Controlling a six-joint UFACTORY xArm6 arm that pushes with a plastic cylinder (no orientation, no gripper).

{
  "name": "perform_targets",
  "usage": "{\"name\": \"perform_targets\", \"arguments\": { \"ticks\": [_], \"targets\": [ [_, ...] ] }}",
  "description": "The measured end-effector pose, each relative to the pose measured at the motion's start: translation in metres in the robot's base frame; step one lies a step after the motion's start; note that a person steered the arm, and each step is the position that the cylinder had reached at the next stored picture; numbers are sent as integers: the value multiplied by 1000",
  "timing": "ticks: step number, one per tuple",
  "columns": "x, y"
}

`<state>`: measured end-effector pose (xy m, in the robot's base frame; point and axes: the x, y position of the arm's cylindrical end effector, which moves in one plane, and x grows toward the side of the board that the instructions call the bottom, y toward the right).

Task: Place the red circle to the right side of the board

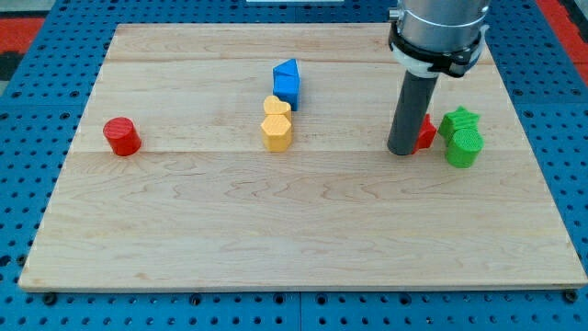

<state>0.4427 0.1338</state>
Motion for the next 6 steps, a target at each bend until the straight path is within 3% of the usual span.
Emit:
{"name": "perform_targets", "arguments": {
  "ticks": [1, 2, 3, 5, 6],
  "targets": [
    [0, 14],
    [19, -28],
    [62, -125],
    [37, -382],
    [5, -437]
  ]
}}
